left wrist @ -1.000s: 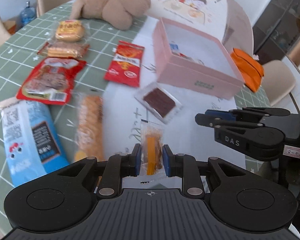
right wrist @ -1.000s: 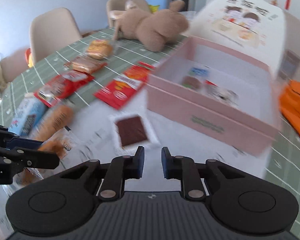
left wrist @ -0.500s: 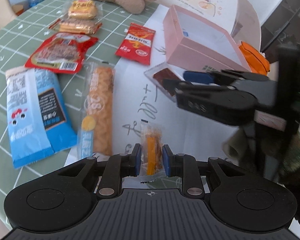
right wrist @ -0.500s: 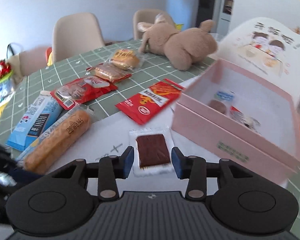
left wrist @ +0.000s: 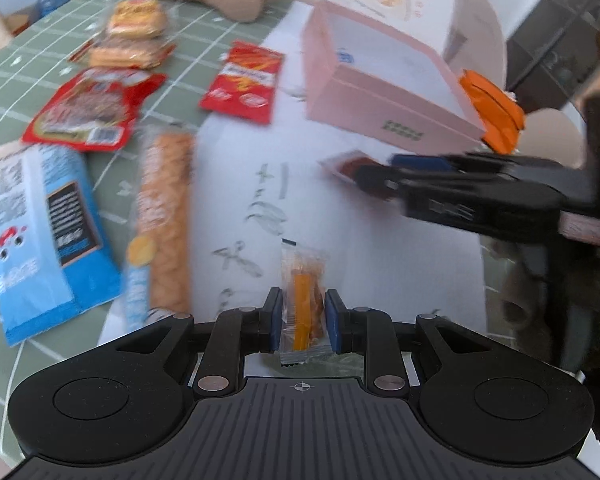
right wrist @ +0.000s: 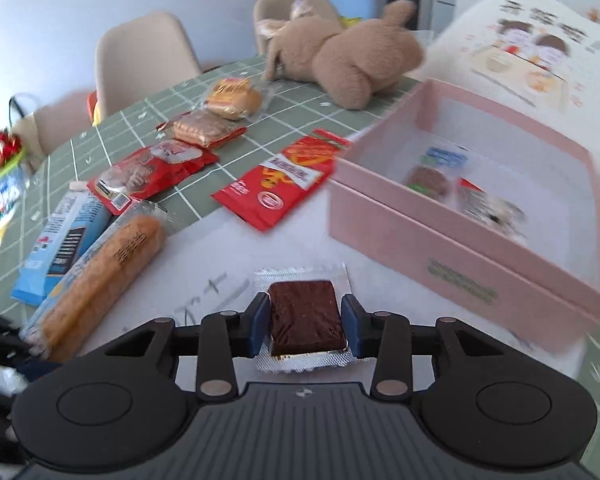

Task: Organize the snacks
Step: 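Carry both packets over the pink box and open both tools to drop them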

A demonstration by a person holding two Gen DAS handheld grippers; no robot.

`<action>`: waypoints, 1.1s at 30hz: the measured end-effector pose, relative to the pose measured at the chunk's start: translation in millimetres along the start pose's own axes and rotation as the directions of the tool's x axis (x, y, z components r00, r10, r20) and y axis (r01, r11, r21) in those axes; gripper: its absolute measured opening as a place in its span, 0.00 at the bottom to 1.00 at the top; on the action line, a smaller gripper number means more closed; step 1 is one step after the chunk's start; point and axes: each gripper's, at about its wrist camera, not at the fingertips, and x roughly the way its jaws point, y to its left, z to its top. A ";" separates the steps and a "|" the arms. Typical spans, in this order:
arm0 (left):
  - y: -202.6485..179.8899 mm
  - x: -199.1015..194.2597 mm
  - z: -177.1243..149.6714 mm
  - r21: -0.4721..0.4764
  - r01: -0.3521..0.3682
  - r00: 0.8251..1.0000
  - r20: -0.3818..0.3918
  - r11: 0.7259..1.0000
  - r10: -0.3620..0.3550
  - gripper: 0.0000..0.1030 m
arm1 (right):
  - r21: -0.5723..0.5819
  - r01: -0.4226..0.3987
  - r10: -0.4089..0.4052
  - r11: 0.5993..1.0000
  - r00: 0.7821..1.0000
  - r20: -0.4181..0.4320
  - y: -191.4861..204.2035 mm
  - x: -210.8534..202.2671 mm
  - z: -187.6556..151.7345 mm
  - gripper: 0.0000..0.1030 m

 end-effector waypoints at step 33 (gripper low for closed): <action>104.8 -18.5 80.8 -0.187 -0.236 0.928 0.246 0.953 0.278 0.27 | 0.133 0.061 -0.072 0.989 0.994 0.077 -8.9 -5.3 24.6 0.52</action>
